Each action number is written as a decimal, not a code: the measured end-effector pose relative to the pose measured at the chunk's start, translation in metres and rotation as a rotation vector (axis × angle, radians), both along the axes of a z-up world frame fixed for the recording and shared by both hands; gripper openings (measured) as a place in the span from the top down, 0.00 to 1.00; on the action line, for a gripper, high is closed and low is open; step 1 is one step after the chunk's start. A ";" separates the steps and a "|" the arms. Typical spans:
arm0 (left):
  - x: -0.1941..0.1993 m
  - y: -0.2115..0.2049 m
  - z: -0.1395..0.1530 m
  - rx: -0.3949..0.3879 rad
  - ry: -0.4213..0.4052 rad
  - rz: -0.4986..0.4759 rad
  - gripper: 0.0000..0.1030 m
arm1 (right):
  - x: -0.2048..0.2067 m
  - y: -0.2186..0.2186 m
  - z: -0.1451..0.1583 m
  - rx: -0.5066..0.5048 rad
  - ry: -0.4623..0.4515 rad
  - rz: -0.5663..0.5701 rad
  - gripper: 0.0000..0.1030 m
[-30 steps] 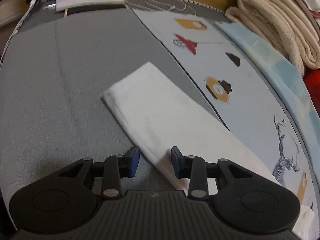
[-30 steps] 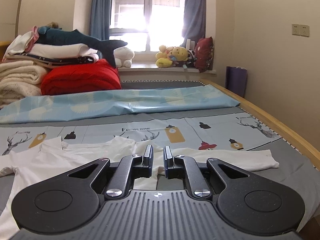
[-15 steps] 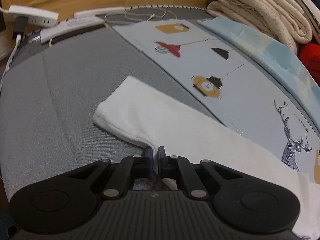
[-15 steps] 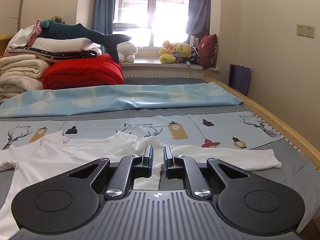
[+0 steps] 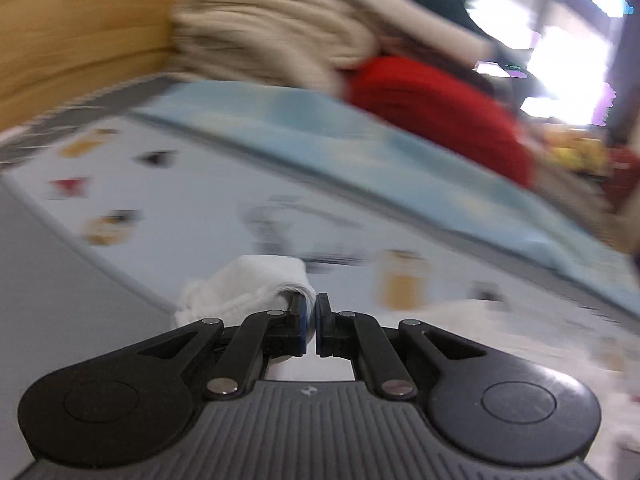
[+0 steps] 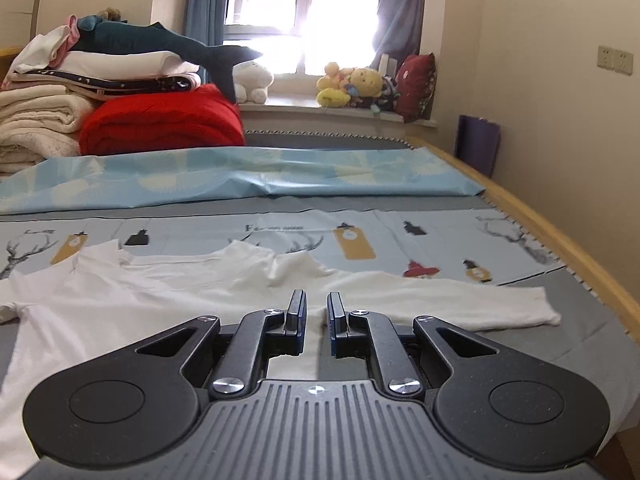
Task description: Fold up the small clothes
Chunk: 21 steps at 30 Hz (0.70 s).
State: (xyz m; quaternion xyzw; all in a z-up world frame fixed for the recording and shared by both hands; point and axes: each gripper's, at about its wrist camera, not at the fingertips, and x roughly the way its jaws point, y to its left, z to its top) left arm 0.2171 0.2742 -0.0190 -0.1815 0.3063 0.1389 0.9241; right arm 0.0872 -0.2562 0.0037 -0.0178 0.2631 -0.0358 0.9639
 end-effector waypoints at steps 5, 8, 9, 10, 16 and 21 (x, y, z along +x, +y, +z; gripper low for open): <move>0.027 -0.109 0.025 -0.134 -0.087 -0.237 0.97 | 0.008 0.015 -0.010 0.045 0.050 0.026 0.90; 0.041 -0.173 0.030 -0.256 -0.087 -0.463 0.94 | 0.013 0.021 -0.016 0.079 0.082 0.033 0.90; 0.047 -0.188 0.029 -0.289 -0.068 -0.549 0.87 | 0.015 0.023 -0.018 0.092 0.095 0.035 0.90; 0.051 -0.198 0.030 -0.303 -0.065 -0.602 0.86 | 0.018 0.023 -0.020 0.105 0.108 0.037 0.90; 0.075 -0.158 0.014 -0.307 -0.015 -0.372 0.74 | 0.036 0.025 -0.037 0.143 0.198 0.058 0.89; 0.093 -0.110 -0.010 -0.191 0.151 -0.180 0.74 | 0.057 0.037 -0.047 0.140 0.218 0.117 0.89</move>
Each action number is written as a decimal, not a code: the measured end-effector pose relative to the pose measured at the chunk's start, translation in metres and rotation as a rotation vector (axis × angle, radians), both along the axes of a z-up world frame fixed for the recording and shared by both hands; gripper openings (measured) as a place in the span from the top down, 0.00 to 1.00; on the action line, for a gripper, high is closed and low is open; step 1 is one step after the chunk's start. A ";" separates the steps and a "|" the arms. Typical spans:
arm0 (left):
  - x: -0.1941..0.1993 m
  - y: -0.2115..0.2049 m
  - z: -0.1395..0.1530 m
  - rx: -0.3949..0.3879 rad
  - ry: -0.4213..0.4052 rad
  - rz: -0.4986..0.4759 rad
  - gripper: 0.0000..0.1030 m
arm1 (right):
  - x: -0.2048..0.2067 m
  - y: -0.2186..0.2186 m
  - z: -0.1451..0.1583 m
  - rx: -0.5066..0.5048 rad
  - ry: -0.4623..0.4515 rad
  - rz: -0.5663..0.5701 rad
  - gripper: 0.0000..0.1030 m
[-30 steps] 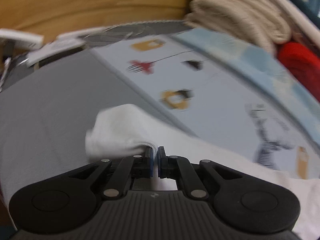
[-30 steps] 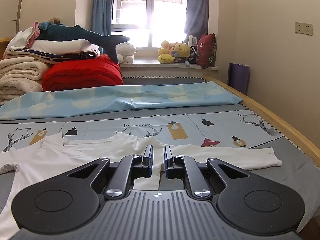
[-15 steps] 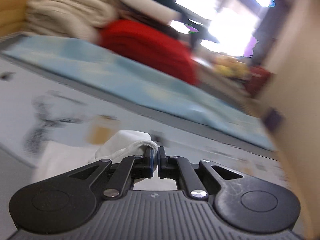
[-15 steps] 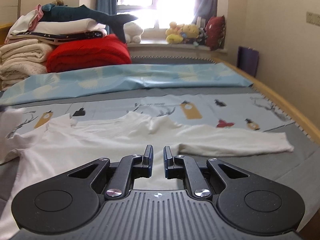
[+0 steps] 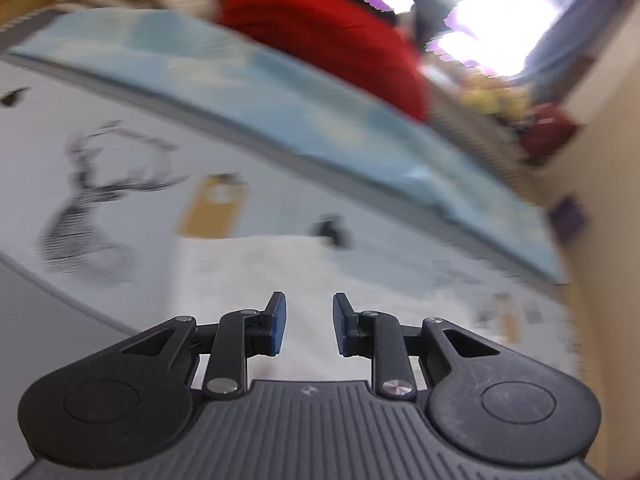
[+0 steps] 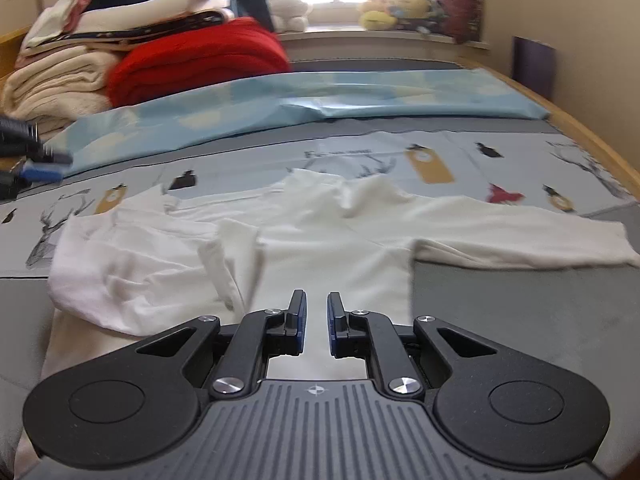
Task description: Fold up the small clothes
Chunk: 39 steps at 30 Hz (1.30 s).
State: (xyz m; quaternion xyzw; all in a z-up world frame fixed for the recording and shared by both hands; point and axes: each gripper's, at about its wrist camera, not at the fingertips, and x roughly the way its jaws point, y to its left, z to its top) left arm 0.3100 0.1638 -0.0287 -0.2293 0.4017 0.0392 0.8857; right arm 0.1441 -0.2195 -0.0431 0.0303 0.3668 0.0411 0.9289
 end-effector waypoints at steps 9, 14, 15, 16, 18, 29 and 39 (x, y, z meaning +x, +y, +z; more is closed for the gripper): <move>0.002 0.035 -0.007 0.024 0.058 0.094 0.74 | 0.075 0.060 -0.044 0.031 0.074 0.168 0.71; -0.005 0.040 -0.003 0.041 0.069 0.110 0.74 | 0.104 0.097 -0.073 -0.057 0.105 0.233 0.64; -0.008 0.041 -0.002 0.043 0.071 0.115 0.74 | 0.108 0.102 -0.079 -0.087 0.125 0.228 0.78; -0.007 0.043 -0.003 0.045 0.071 0.121 0.74 | 0.112 0.104 -0.084 -0.101 0.140 0.214 0.91; -0.008 0.047 -0.002 0.051 0.074 0.138 0.74 | 0.119 0.100 -0.078 -0.080 0.113 0.184 0.97; 0.005 0.026 -0.017 0.071 0.118 0.079 0.74 | 0.133 -0.035 -0.051 0.301 -0.015 -0.393 0.97; 0.017 -0.006 -0.040 0.073 0.192 -0.065 0.73 | 0.138 -0.070 -0.054 0.454 0.003 -0.384 0.96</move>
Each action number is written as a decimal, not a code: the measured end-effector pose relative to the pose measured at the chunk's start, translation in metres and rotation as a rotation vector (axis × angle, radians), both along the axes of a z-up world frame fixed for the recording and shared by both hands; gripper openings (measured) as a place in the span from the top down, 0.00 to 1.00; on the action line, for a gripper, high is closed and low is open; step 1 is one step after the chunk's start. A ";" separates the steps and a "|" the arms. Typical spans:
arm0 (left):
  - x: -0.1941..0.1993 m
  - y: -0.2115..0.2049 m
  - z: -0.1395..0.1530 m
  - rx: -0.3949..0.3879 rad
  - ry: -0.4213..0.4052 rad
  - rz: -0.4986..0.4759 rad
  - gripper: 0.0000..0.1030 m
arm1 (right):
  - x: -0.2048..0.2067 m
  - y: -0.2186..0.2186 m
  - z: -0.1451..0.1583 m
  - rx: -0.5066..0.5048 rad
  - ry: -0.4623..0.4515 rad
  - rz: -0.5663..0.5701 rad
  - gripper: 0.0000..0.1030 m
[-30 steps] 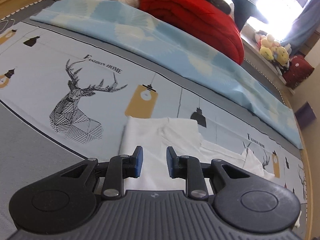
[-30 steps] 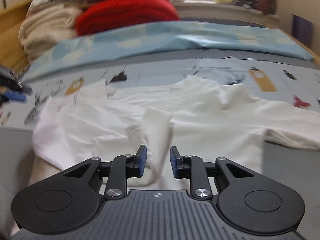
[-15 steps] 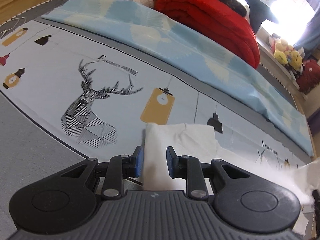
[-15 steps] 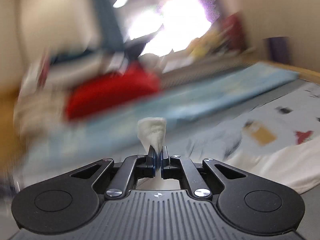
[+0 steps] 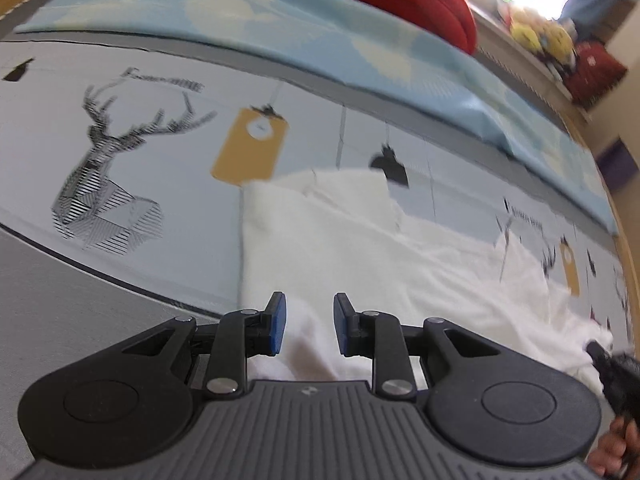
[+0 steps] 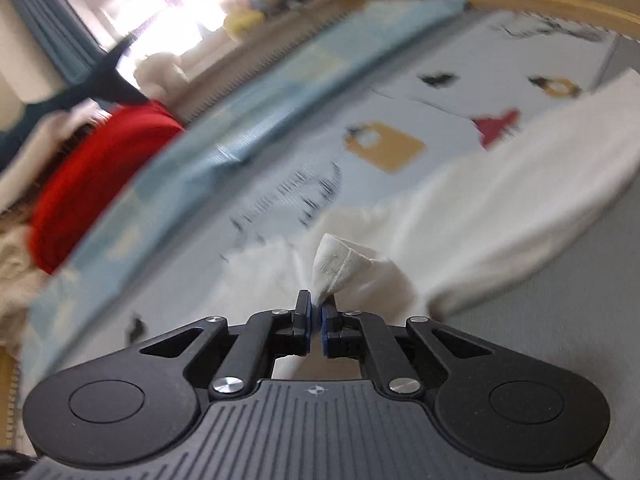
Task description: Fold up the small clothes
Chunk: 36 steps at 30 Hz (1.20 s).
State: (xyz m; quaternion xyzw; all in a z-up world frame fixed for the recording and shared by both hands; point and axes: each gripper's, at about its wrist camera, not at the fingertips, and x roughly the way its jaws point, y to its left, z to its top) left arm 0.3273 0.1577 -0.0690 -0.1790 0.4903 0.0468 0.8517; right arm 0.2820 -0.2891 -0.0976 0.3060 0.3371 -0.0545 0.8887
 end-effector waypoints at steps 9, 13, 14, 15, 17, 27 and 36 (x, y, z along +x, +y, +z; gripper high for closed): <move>0.000 -0.001 -0.047 0.057 0.179 -0.017 0.71 | 0.003 -0.029 -0.031 -0.006 0.290 -0.131 0.81; -0.003 0.001 -0.045 -0.002 0.199 0.035 0.71 | 0.007 -0.032 -0.036 0.009 0.293 -0.111 0.84; -0.003 0.001 -0.039 -0.029 0.174 0.054 0.71 | 0.008 -0.035 -0.039 0.014 0.314 -0.115 0.85; -0.003 -0.001 -0.030 -0.051 0.137 0.060 0.71 | 0.011 -0.035 -0.039 0.015 0.325 -0.122 0.86; -0.002 -0.009 -0.018 -0.059 0.078 0.032 0.71 | 0.009 -0.035 -0.030 -0.015 0.299 -0.142 0.88; 0.004 -0.021 -0.030 -0.058 0.143 0.063 0.68 | 0.002 -0.064 -0.012 -0.085 0.212 -0.233 0.84; 0.005 -0.076 -0.003 -0.052 0.060 -0.111 0.61 | -0.014 -0.152 -0.015 -0.042 0.181 -0.281 0.76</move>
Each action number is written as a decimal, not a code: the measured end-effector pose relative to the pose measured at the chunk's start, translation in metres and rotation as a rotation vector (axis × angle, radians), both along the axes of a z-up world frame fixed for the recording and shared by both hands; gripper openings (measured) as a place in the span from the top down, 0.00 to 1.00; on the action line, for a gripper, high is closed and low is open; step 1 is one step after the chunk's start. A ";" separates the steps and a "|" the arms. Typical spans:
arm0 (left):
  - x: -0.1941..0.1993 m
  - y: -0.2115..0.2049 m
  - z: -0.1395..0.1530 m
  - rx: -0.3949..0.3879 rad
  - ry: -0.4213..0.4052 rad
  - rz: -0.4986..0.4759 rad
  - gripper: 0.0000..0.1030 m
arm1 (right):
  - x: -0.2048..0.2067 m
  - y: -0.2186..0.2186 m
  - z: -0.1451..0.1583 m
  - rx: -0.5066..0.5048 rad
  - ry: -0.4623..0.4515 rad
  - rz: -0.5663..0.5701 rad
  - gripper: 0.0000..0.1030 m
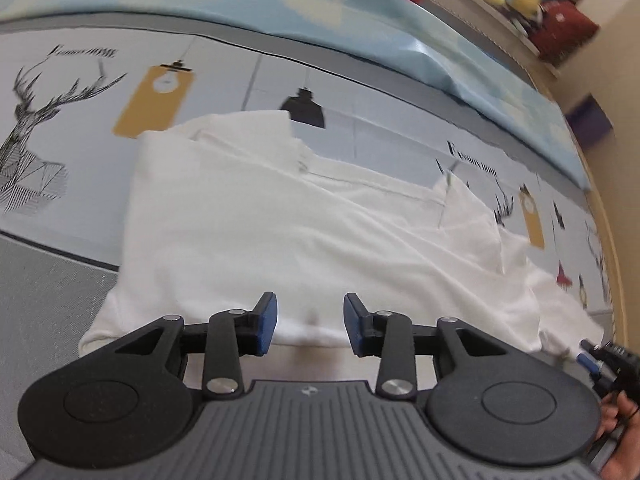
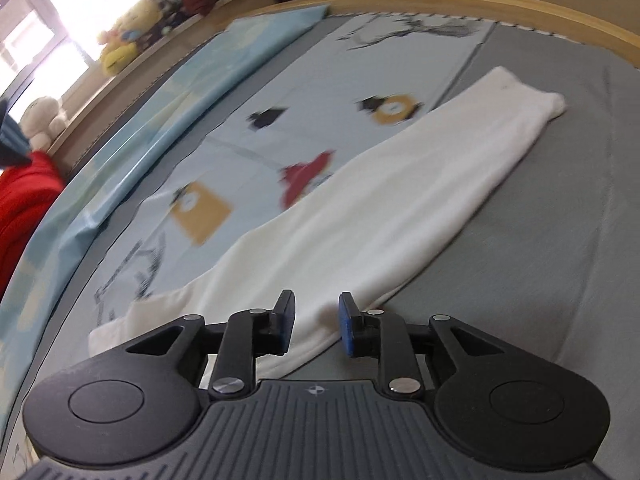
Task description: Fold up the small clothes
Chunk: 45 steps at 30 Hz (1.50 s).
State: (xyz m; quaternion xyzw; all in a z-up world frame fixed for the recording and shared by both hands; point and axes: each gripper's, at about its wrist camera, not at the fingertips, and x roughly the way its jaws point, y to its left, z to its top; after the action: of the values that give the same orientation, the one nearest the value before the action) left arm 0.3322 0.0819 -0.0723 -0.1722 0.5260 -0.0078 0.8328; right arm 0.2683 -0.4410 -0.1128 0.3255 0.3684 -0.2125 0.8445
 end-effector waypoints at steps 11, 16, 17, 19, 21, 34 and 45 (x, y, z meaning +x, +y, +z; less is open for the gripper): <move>-0.003 0.001 -0.002 0.063 0.004 -0.018 0.61 | -0.032 -0.129 -0.042 0.213 -0.046 -0.274 0.68; -0.004 0.001 -0.002 0.072 0.008 -0.023 0.61 | -0.031 -0.144 -0.052 0.253 -0.095 -0.320 0.69; -0.004 0.001 -0.002 0.072 0.007 -0.024 0.61 | -0.030 -0.146 -0.054 0.252 -0.098 -0.326 0.70; -0.005 0.003 -0.001 0.072 0.001 -0.025 0.61 | -0.028 -0.146 -0.056 0.242 -0.101 -0.338 0.74; -0.005 0.006 0.000 0.077 0.001 -0.018 0.61 | -0.030 -0.140 -0.053 0.197 -0.083 -0.363 0.95; -0.018 0.042 0.014 0.058 -0.023 0.073 0.61 | 0.020 0.104 0.071 -0.319 -0.363 0.312 1.00; -0.021 0.069 0.025 -0.017 -0.034 0.129 0.61 | -0.013 0.300 0.050 -0.169 -0.186 1.307 0.94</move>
State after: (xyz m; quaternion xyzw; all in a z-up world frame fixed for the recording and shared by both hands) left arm 0.3115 0.1506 -0.0474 -0.2127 0.4994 0.0383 0.8390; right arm 0.2557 -0.1415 -0.0631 -0.0153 0.3978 0.3442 0.8503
